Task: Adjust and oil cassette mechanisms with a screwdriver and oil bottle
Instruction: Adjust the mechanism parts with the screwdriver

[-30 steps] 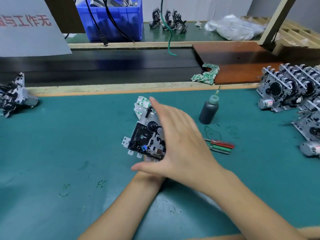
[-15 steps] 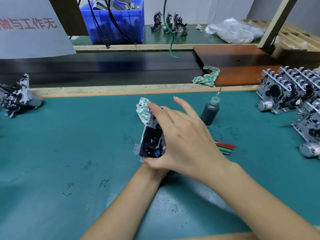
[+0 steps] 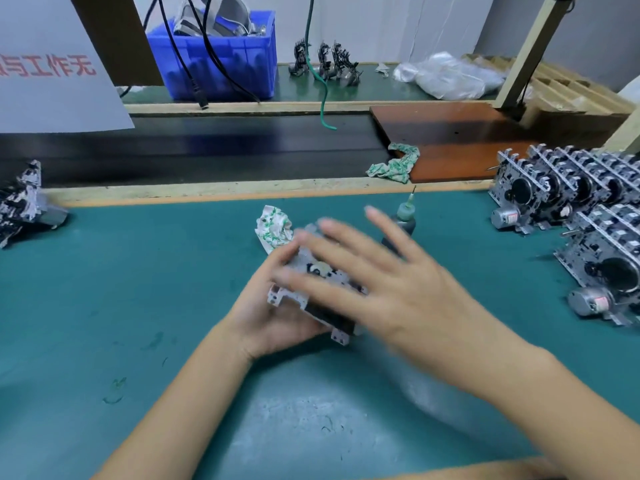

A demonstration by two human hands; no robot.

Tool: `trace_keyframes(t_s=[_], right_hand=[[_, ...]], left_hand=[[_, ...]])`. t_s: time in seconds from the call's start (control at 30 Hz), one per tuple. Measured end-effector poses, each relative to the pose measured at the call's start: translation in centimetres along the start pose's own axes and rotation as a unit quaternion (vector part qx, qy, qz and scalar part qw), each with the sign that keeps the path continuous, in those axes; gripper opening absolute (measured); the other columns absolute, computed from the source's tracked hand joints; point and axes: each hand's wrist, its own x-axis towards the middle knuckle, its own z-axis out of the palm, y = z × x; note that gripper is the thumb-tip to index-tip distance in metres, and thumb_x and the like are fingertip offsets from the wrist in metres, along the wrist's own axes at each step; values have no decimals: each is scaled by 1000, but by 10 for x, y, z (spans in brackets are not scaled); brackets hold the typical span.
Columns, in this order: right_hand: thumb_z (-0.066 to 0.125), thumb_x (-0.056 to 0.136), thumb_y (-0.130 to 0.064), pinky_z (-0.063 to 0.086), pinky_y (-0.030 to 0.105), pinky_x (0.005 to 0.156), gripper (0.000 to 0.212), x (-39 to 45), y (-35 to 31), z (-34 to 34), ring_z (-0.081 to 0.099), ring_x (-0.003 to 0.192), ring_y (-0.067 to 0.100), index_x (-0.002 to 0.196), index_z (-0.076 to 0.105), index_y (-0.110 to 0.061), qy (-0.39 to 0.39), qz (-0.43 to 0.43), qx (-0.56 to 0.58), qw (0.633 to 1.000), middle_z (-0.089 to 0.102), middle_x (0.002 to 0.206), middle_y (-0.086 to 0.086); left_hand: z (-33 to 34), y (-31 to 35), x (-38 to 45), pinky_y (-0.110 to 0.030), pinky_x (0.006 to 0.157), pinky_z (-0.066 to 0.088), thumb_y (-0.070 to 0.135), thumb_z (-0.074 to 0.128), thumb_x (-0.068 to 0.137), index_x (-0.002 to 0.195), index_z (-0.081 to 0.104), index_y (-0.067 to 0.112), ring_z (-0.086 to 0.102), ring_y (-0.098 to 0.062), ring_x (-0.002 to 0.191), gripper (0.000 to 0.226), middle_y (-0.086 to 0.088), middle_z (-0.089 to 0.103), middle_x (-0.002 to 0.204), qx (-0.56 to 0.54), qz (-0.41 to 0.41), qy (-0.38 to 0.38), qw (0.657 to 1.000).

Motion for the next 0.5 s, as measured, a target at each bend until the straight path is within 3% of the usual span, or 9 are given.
trace_keyframes(t_s=[0.1, 0.2, 0.27, 0.33, 0.43, 0.5], right_hand=[[67, 72, 2, 34, 37, 105, 73, -15, 37, 0, 45, 121, 22, 138, 45, -19, -16, 186, 155, 970, 52, 132, 6], [73, 79, -10, 40, 24, 79, 34, -27, 50, 15, 51, 85, 8, 106, 63, -26, -67, 337, 271, 899, 60, 94, -8], [67, 84, -30, 37, 24, 74, 17, -29, 42, 34, 47, 84, 6, 100, 59, -31, -168, 317, 253, 899, 53, 87, -15], [57, 87, -43, 36, 24, 72, 18, -27, 33, 51, 44, 94, 6, 101, 55, -32, -256, 261, 181, 913, 46, 90, -15], [47, 92, -35, 31, 24, 67, 10, -23, 33, 66, 44, 96, 11, 97, 51, -27, -251, 227, 104, 935, 42, 87, -13], [43, 95, -28, 35, 27, 68, 6, -21, 38, 70, 47, 91, 15, 92, 46, -23, -238, 249, 136, 929, 46, 85, -10]], left_hand=[[-4, -1, -2, -49, 112, 29, 33, 65, 82, 134, 49, -3, 40, -43, 131, 65, -31, 41, 141, -49, 10, -20, 999], [-15, -3, -1, -52, 111, 28, 28, 68, 77, 139, 38, -7, 35, -49, 133, 77, -38, 32, 142, -117, 46, -30, 992], [-18, -3, 3, -53, 110, 28, 37, 70, 76, 137, 41, -8, 39, -48, 130, 82, -38, 35, 140, -156, 63, 5, 986], [-20, -2, 8, -54, 107, 36, 55, 60, 79, 137, 44, -6, 48, -45, 125, 86, -35, 44, 136, -157, 83, 45, 983], [-21, -3, 10, -56, 96, 44, 61, 46, 82, 132, 50, -6, 54, -43, 119, 84, -34, 49, 132, -167, 110, 50, 978], [-22, -3, 11, -56, 94, 45, 60, 45, 82, 131, 51, -5, 54, -43, 118, 82, -34, 49, 131, -169, 117, 40, 978]])
